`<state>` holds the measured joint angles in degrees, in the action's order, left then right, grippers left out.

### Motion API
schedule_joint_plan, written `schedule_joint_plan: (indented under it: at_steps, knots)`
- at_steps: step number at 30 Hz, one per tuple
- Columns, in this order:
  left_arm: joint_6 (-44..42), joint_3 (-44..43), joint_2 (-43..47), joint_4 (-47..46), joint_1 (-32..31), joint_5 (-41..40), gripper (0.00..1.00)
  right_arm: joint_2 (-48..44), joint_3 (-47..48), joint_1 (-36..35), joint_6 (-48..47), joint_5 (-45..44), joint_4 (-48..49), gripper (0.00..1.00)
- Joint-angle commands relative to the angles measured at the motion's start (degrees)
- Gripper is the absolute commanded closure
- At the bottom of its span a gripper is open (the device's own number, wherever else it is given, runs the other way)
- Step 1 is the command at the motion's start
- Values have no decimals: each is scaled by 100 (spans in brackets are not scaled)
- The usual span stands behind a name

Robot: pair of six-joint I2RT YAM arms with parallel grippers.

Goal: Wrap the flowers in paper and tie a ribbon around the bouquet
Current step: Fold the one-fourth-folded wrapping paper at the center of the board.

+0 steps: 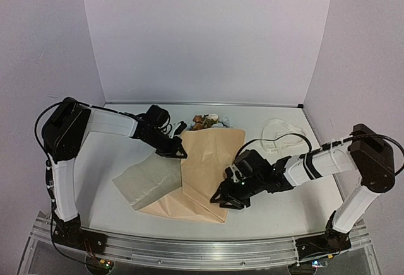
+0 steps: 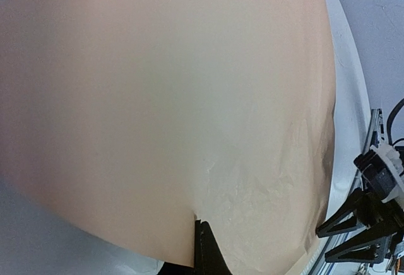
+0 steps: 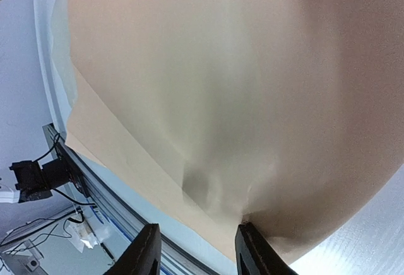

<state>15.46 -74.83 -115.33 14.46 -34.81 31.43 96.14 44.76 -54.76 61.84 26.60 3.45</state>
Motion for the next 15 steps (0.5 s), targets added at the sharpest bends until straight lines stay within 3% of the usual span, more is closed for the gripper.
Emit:
schedule_joint_plan:
  at_steps: [1, 15]
  knots:
    - [-17, -12, 411, -31, 27, -73, 100, -226, -265, -111, 52, -155, 133, 58]
    - [26, 21, 565, 134, 27, -456, 100, -22, -467, -408, 267, -213, 498, 57]
